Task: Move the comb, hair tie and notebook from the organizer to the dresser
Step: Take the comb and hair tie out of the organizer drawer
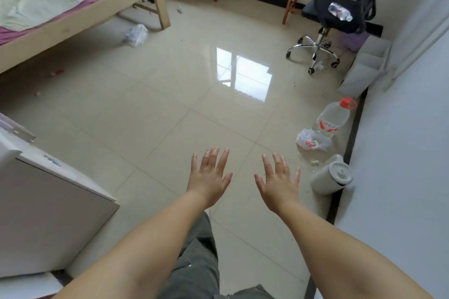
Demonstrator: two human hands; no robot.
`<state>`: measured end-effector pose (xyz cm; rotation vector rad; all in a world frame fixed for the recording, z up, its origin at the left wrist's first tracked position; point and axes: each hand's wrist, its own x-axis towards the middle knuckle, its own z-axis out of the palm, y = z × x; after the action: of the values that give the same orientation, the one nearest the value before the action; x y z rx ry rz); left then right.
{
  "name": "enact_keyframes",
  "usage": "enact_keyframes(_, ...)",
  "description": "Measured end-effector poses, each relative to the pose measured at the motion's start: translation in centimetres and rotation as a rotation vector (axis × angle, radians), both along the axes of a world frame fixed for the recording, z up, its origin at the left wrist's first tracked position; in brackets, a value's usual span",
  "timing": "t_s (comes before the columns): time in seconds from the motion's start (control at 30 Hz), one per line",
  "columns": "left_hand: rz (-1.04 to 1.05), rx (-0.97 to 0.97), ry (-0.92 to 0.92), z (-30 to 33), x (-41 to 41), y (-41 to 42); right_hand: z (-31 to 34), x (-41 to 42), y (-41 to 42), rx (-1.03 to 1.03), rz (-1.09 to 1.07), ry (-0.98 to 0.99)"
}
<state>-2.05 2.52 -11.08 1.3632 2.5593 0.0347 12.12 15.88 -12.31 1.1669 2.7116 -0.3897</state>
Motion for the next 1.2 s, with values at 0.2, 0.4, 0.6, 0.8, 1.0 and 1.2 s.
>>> enact_keyframes(0.2,-0.066,-0.038,-0.027,-0.8,-10.2,7.0,-0.8,-10.1,7.0,-0.04,-0.039,-0.026)
enact_keyframes(0.4,-0.128,-0.031,-0.01,0.5,-22.1,17.8,1.0,-20.1,17.2,-0.026,-0.127,0.021)
enact_keyframes(0.6,-0.235,-0.022,0.01,-0.1,-29.9,32.1,0.8,-26.4,30.5,0.023,-0.21,0.011)
enact_keyframes(0.8,-0.222,0.02,0.01,-0.2,-37.3,49.9,0.8,-33.2,47.5,0.067,-0.158,-0.012)
enact_keyframes(1.0,-0.18,0.014,-0.006,0.9,-44.2,64.5,2.4,-40.5,63.1,0.058,-0.132,-0.053)
enact_keyframes(1.2,-0.137,-0.03,-0.006,-0.4,-54.2,76.6,0.6,-51.4,75.5,0.032,-0.099,-0.053)
